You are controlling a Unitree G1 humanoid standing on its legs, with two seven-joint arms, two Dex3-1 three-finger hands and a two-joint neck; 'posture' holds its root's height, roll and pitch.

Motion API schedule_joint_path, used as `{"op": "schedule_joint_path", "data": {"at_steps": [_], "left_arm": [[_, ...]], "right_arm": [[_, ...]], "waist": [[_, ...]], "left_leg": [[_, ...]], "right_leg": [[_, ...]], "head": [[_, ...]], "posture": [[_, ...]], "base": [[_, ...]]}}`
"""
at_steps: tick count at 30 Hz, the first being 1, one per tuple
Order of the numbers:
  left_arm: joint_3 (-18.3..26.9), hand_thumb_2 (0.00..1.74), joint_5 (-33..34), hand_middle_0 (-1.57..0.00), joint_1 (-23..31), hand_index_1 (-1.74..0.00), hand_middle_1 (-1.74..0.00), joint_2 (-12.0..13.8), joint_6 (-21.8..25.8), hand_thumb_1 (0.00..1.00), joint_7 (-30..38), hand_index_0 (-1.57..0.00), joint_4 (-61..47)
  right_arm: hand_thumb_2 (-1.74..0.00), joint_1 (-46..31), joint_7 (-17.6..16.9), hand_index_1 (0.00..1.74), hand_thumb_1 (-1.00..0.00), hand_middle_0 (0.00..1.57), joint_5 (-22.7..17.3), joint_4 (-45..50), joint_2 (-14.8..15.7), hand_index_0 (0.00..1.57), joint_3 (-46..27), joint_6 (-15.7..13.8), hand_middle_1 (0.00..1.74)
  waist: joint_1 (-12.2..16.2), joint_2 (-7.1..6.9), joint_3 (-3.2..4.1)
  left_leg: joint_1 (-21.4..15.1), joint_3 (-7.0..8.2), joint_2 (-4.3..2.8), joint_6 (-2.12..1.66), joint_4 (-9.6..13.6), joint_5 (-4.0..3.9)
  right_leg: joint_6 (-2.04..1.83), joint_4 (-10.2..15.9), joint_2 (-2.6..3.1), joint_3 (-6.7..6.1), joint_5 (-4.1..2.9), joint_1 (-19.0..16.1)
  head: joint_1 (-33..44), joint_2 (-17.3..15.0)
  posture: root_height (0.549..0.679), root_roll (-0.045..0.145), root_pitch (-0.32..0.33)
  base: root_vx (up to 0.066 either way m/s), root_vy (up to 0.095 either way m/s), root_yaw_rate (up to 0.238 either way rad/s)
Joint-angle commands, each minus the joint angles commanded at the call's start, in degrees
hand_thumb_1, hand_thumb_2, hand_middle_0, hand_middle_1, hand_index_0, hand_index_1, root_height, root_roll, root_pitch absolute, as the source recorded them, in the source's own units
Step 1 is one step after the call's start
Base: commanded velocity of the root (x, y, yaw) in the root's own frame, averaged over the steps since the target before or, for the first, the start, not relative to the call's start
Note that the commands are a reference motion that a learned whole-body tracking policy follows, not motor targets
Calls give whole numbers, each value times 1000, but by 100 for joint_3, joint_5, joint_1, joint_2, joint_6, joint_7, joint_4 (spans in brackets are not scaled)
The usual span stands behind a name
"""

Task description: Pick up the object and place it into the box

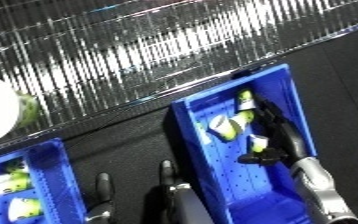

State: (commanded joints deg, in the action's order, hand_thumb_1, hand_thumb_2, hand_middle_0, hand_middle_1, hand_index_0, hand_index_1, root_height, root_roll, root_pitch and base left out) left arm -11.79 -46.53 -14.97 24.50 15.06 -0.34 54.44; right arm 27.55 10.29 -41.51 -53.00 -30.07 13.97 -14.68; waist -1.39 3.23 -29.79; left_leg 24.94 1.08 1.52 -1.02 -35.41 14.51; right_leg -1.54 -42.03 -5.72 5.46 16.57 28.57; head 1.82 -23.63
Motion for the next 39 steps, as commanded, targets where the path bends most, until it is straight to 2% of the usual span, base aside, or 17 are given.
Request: {"op": "schedule_joint_path", "data": {"at_steps": [3,8,14,19,25,31,35,39], "left_arm": [[-18,0,63,0,-155,0,0,94,-114,0,-128,0,54],[-37,0,161,0,-211,0,0,178,-148,0,-310,0,100],[-16,0,329,0,-145,0,0,209,-10,0,-394,0,148],[26,0,309,0,-130,0,0,262,120,0,-476,0,258],[99,0,234,0,-60,0,0,328,380,0,-587,0,220],[51,0,352,0,16,0,0,352,884,0,-601,0,-200],[-57,0,498,0,135,0,0,395,1349,0,-423,0,-1007],[-147,0,687,0,259,0,0,567,1625,0,-152,0,-2093]], "right_arm": [[0,61,161,0,0,0,-83,-28,66,0,165,336,0],[0,40,203,0,0,0,-316,34,141,0,400,642,0],[0,-16,158,0,0,0,-361,-102,289,0,520,676,0],[0,-21,152,0,0,0,-343,-257,407,0,624,628,0],[0,-62,188,0,0,0,-324,-366,525,0,719,587,0],[0,-130,164,0,0,0,-541,-492,606,0,691,654,0],[0,-325,164,0,0,0,-710,-565,594,0,558,610,0],[0,-559,223,0,0,0,-847,-629,547,0,442,539,0]], "waist": [[-95,-26,0],[-242,-83,0],[-382,-120,0],[-491,-185,0],[-596,-307,0],[-718,-407,0],[-817,-442,0],[-925,-462,0]], "left_leg": [[39,-54,5,-13,-39,-24],[145,-111,39,-1,-258,15],[257,-143,51,50,-434,49],[356,-162,31,89,-532,106],[429,-211,-20,93,-583,137],[484,-291,-35,87,-536,146],[522,-344,-14,88,-479,153],[571,-404,36,87,-450,175]], "right_leg": [[-9,-16,-50,72,10,-18],[-16,-31,-110,160,8,-43],[-5,-169,-159,239,93,-11],[-8,-274,-180,321,151,31],[-15,-341,-182,398,189,46],[-31,-346,-182,480,197,57],[-53,-302,-189,534,164,64],[-73,-250,-211,600,129,69]], "head": [[623,139],[1652,361],[2707,760],[3230,1035],[3429,1102],[3164,1127],[2750,1100],[2348,1011]], "posture": [[640,73,57],[641,71,53],[638,65,52],[635,56,54],[633,44,56],[632,33,63],[633,29,72],[634,27,81]], "base": [[12,-95,329],[25,-85,264],[29,-30,99],[15,-20,42],[15,-13,46],[9,-10,78],[5,1,85],[-2,-18,132]]}}
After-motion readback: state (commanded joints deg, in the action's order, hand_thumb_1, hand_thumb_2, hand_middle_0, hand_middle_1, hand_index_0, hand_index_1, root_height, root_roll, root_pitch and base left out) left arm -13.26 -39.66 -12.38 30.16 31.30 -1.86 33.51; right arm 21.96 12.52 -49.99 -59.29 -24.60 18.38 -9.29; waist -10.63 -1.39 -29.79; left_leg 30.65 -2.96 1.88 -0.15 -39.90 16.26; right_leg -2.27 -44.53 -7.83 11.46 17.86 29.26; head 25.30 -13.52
